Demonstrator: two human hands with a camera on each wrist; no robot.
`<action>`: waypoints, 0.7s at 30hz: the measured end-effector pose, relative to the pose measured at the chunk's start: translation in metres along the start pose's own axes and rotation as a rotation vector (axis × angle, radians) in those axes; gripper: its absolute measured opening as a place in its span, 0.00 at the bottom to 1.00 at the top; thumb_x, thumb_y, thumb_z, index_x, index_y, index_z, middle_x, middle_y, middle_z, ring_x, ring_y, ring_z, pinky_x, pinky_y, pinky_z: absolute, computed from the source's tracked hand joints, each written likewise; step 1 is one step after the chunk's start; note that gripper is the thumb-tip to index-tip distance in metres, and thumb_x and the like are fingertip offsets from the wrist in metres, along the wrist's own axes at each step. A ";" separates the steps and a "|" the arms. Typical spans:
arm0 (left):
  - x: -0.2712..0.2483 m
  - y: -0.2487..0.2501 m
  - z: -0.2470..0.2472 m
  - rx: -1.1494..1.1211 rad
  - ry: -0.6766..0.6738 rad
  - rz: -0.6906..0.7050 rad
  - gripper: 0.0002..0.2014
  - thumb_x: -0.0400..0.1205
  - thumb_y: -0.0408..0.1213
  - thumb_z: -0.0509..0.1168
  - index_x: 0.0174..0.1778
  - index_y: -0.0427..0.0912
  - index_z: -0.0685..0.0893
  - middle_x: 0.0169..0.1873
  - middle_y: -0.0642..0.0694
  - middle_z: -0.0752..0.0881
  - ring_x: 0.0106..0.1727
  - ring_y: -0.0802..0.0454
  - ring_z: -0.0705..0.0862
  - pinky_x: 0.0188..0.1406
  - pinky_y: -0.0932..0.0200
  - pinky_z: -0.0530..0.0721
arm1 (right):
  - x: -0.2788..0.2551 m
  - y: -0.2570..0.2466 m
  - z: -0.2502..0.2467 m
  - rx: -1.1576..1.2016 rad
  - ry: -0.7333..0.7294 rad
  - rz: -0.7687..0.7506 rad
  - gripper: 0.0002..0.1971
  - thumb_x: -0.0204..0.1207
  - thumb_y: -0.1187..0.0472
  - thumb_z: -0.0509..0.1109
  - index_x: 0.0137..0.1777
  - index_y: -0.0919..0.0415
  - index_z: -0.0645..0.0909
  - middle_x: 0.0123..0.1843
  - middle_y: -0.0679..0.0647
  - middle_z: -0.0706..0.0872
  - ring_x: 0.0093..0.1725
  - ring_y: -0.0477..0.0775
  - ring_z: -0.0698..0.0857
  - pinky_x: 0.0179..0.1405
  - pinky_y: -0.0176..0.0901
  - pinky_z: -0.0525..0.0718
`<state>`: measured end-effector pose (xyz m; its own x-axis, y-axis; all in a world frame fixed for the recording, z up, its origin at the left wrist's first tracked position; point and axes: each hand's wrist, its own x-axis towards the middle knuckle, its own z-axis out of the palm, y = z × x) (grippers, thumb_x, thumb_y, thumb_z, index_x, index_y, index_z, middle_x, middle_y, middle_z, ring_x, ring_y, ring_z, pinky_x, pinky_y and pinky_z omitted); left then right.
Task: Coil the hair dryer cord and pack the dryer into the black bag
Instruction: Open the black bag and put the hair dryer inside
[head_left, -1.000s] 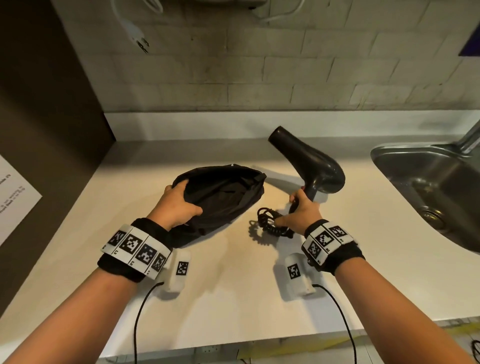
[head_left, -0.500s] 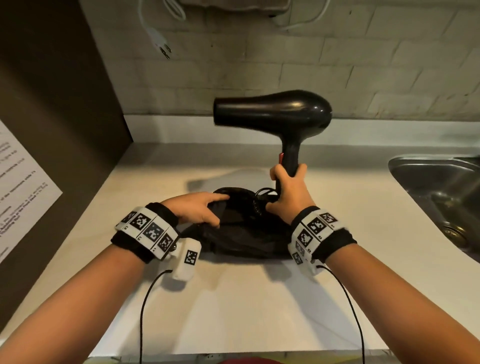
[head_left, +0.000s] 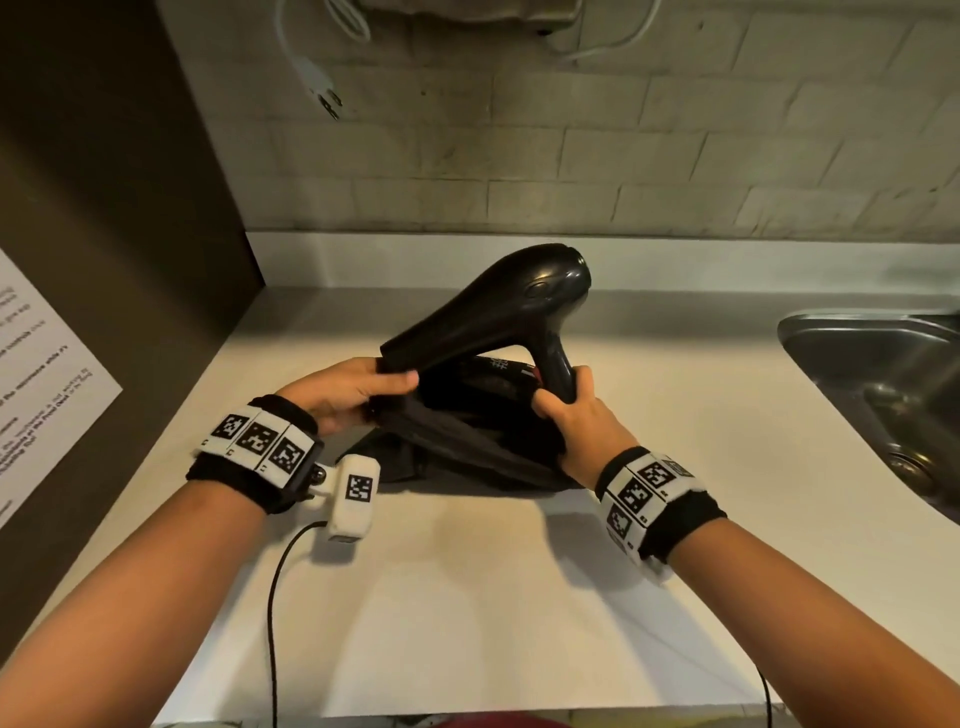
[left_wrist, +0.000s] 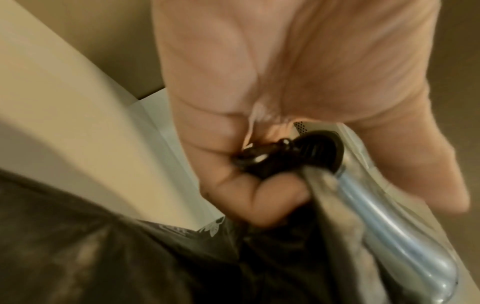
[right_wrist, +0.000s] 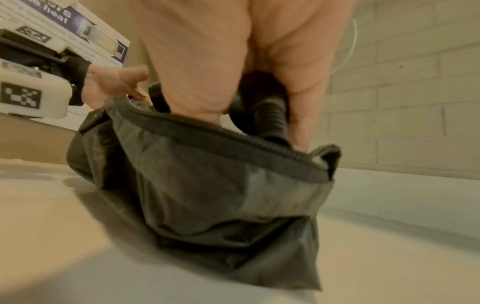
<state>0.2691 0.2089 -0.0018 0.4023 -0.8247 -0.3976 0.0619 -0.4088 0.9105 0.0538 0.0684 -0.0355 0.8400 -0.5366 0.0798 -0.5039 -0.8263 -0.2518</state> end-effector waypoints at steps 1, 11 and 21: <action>0.001 0.000 0.000 -0.043 0.003 -0.001 0.21 0.67 0.51 0.68 0.51 0.42 0.83 0.36 0.50 0.91 0.41 0.53 0.88 0.33 0.64 0.85 | 0.000 0.001 0.000 0.004 -0.002 0.000 0.22 0.65 0.73 0.69 0.57 0.55 0.69 0.62 0.63 0.63 0.40 0.65 0.81 0.47 0.54 0.87; 0.008 0.001 0.006 -0.168 0.029 0.077 0.15 0.73 0.41 0.67 0.54 0.41 0.83 0.45 0.43 0.87 0.42 0.51 0.87 0.37 0.62 0.88 | 0.002 0.010 -0.013 0.667 0.028 0.177 0.37 0.67 0.73 0.72 0.69 0.55 0.56 0.55 0.47 0.72 0.52 0.50 0.80 0.54 0.39 0.78; 0.006 0.013 0.001 0.322 0.047 0.199 0.26 0.69 0.15 0.65 0.47 0.55 0.82 0.46 0.43 0.85 0.53 0.42 0.83 0.58 0.47 0.80 | 0.003 0.015 -0.019 0.733 0.076 0.269 0.25 0.62 0.75 0.73 0.55 0.55 0.71 0.42 0.46 0.80 0.40 0.43 0.79 0.38 0.29 0.74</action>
<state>0.2710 0.1982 0.0078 0.4191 -0.8846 -0.2047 -0.3086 -0.3508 0.8842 0.0447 0.0509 -0.0207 0.6785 -0.7345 -0.0149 -0.4043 -0.3564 -0.8423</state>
